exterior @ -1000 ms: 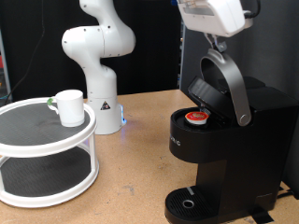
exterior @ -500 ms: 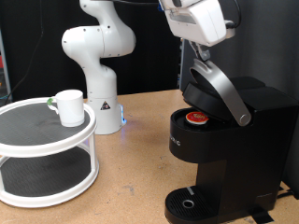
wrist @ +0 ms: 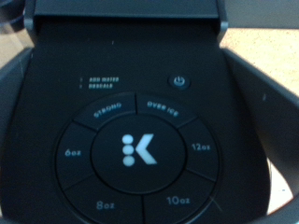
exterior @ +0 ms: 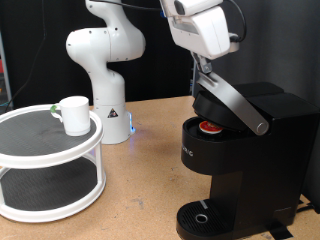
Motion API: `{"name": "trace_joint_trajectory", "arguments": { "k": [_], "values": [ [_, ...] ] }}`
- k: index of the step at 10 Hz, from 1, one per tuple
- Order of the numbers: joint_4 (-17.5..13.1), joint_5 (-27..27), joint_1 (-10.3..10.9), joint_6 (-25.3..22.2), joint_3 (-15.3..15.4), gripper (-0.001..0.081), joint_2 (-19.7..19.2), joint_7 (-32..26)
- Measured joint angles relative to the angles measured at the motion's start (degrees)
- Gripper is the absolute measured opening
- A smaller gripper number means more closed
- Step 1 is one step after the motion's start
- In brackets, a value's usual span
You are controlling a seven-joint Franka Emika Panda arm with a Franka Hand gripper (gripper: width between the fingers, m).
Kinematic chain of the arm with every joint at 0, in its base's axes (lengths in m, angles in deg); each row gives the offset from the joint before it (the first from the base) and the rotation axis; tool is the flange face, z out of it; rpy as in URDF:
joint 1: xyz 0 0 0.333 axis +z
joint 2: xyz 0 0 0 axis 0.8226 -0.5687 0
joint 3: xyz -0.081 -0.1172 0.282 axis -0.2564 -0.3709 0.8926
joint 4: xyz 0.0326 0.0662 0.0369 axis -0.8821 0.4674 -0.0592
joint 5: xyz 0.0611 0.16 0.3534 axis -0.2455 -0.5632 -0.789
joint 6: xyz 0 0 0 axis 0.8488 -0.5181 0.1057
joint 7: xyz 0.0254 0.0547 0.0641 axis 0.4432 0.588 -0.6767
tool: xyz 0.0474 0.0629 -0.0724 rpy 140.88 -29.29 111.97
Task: Make a cup of coffee with the keurig machine
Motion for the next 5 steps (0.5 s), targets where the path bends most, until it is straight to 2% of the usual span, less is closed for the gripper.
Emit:
{"name": "trace_joint_trajectory", "arguments": {
  "k": [5],
  "values": [
    [3.0,3.7,-1.9,1.0,-0.1,0.0002,-1.2,0.4]
  ]
}}
